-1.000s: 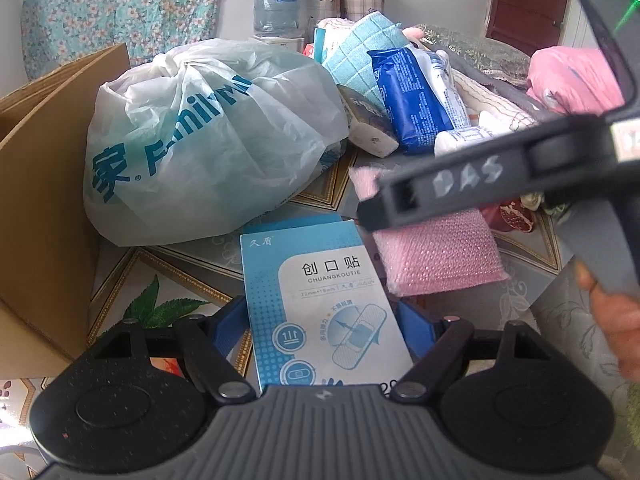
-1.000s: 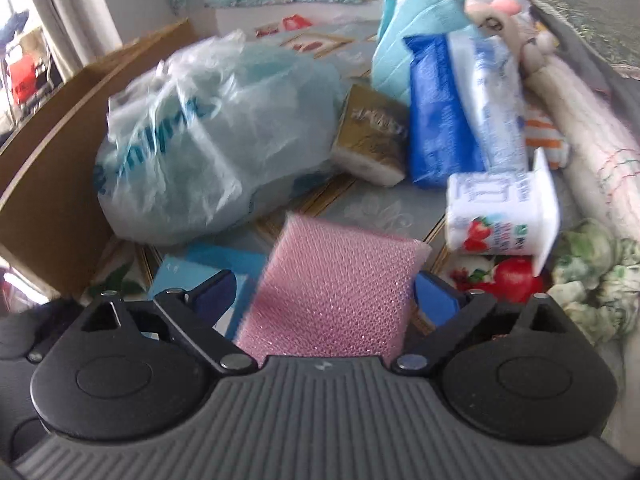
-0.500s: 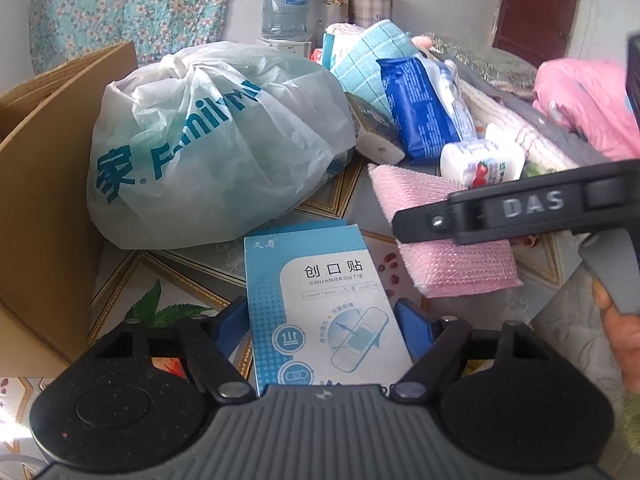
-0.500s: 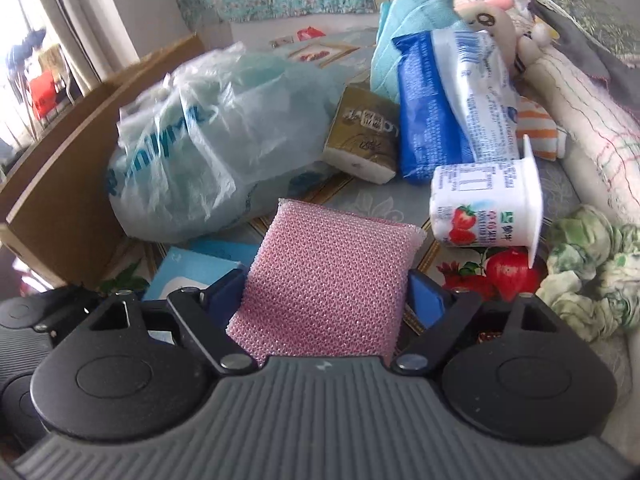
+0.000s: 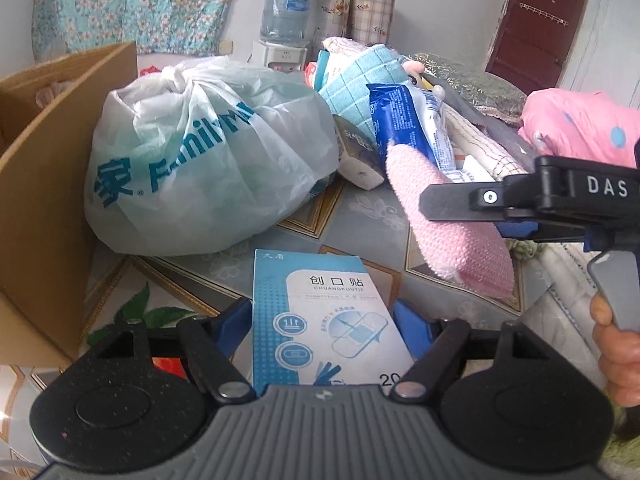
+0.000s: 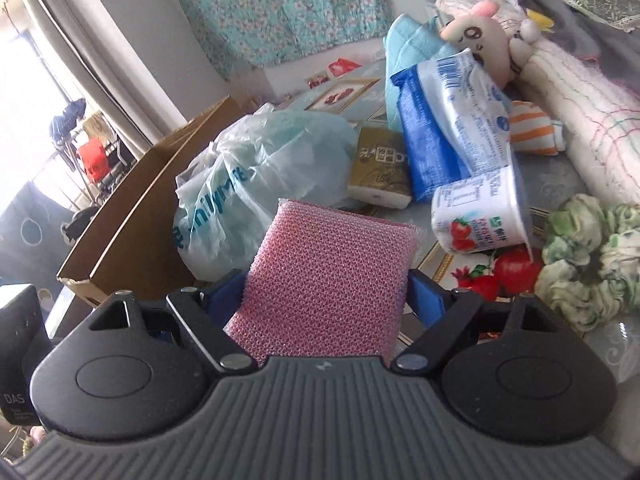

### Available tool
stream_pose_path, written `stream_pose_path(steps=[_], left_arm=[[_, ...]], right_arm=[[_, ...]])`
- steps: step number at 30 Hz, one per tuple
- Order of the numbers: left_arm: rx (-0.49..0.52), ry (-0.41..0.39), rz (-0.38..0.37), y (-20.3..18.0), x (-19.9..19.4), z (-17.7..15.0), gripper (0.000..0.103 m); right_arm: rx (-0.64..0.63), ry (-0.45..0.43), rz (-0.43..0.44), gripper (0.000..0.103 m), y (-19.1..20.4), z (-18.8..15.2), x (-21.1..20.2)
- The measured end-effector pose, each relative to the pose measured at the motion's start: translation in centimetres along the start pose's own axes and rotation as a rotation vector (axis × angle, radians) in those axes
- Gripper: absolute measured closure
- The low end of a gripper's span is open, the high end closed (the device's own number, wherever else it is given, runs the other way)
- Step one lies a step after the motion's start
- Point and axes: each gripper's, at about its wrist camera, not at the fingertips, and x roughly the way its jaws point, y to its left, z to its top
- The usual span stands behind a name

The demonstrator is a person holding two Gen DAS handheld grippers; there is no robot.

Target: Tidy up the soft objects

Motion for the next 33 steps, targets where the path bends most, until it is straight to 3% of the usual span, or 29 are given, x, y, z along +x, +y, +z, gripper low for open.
stream_pose_path(steps=[11,21,22,24,33], left_arm=[[0.11,0.101,0.154,-1.0,2.5,-0.2,0.024],[0.101,0.133,0.161,-0.8,3.8,0.8,0.017],[0.098,0.133,0.162,-0.8,3.9,0.8,0.017],[0.098,0.127,0.162,-0.8,3.9,0.9,0.027],[0.112,0.087,0.156,-1.0,3.0,0.8,0.028]], right_arm=[[0.025,0.043,0.003,0.017,-1.7,-1.8,0.6],[0.046,0.07,0.03,0.017,-2.4,-2.2,1.9],[0.047,0.073,0.03,0.017,-2.5,-2.2,2.1],[0.045,0.071,0.032,0.017,-2.5,-2.3,2.2],[0.058,0.063,0.042,0.017,-2.5,-2.0,2.1]])
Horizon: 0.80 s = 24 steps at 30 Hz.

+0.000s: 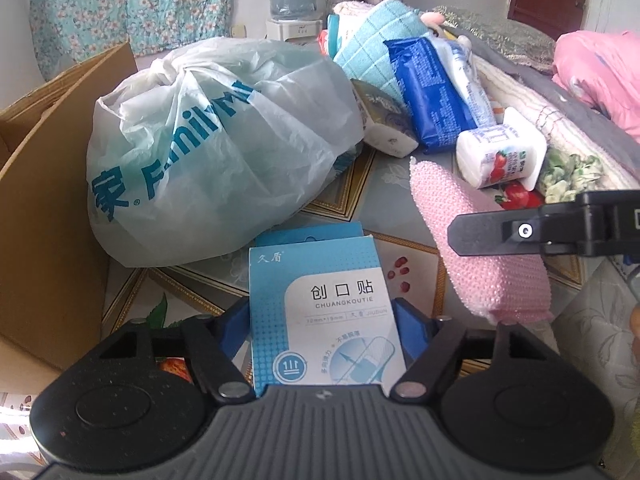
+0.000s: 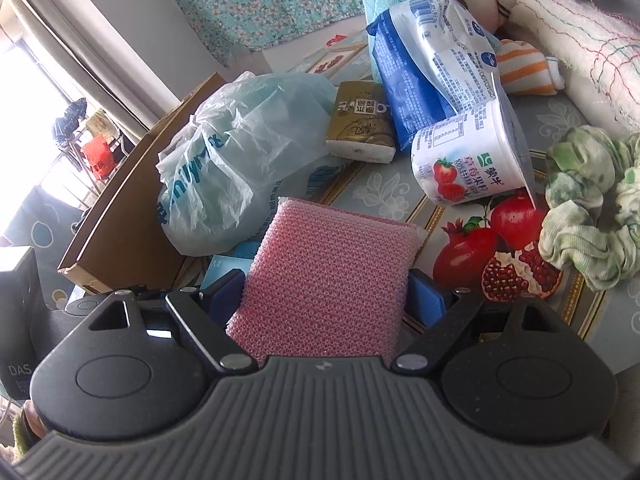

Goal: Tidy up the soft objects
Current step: 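Carry the bandage box and pink sponge over the cardboard box with both grippers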

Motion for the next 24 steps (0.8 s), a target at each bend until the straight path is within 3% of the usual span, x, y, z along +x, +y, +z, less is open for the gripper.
stream_pose_path(steps=[8,16,24], left_arm=[[-0.02,-0.083,-0.036,0.5,-3.7,-0.2,0.028],[-0.067,-0.203,-0.062,2.1,-8.7,0.2,0.028],[-0.147,-0.321,0.062,8.1,-14.4,1.9,0.027]], right_arm=[[-0.014,-0.064,0.035,0.017,1.2,0.0,-2.3],[-0.082,-0.137,0.081,0.017,5.0,1.0,-4.8],[-0.186,-0.165,0.213,0.017,10.9,5.0,-3.9]])
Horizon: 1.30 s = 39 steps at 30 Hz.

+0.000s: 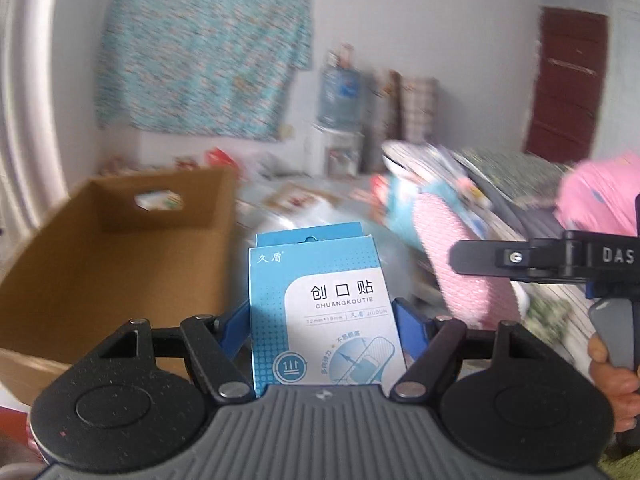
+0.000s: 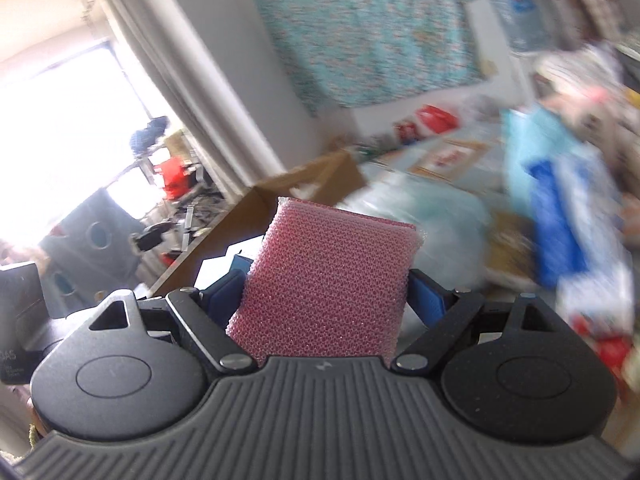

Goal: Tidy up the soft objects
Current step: 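Carry the bandage box and pink sponge over the cardboard box with both grippers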

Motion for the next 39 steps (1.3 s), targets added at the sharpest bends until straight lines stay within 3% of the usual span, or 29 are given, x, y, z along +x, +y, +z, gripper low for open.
stream_pose_path(steps=[6,10,15,20,28,39], left_arm=[[-0.015,-0.006,0.171,7.2,0.3,4.5,0.027],[-0.036,0.063,0.242,12.3,3.3,7.7,0.027],[-0.027,0.164,0.337,17.3,8.9,10.8,0.027],[-0.033,0.285,0.375,21.2,14.8,11.9,0.027],[0.034,0.425,0.41,23.5,22.5,12.5,0.027],[0.048,0.484,0.502,26.5,28.7,12.0,0.022]], right_arm=[[-0.042,0.083,0.14,0.016,3.7,5.1,7.2],[-0.021,0.172,0.194,0.016,5.8,8.7,13.6],[-0.056,0.289,0.131,0.016,8.6,12.9,23.3],[-0.099,0.373,0.032,0.016,10.0,14.7,31.4],[-0.093,0.417,0.022,0.016,8.0,15.8,37.0],[-0.071,0.453,0.076,0.016,5.2,15.5,40.0]])
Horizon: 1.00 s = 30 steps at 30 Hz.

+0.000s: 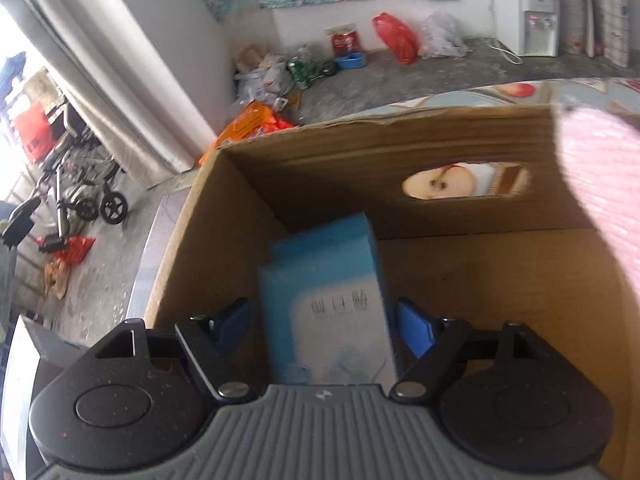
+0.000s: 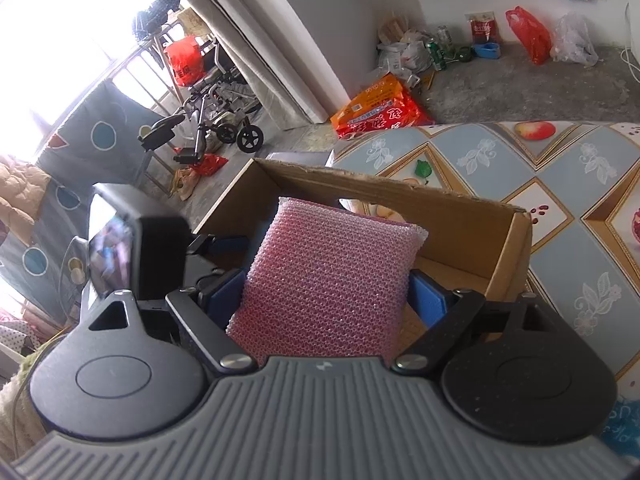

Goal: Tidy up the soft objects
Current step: 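Carry the bandage box and pink sponge over the cardboard box with both grippers, then open the left gripper to drop the bandage box while the right lowers the sponge inside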

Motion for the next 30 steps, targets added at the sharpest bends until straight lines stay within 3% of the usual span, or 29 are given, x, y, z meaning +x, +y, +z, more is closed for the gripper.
stream_pose_path(steps=[8,16,22,30], left_arm=[[-0.059,-0.034,-0.027,1.8,-2.4,0.1,0.021],[-0.174,-0.086,-0.061,6.2,-9.2,-1.9,0.021],[-0.266,-0.135,-0.07,9.4,-12.4,-4.5,0.014],[-0.333,-0.119,-0.069,11.8,-13.1,-7.8,0.014]], right_arm=[[-0.01,0.017,-0.019,0.016,0.8,-0.5,-0.1],[-0.018,0.036,-0.075,0.015,2.3,0.2,-0.1],[-0.06,0.161,-0.181,0.015,3.9,0.4,5.4],[-0.025,0.296,-0.326,0.015,3.6,0.0,13.8]])
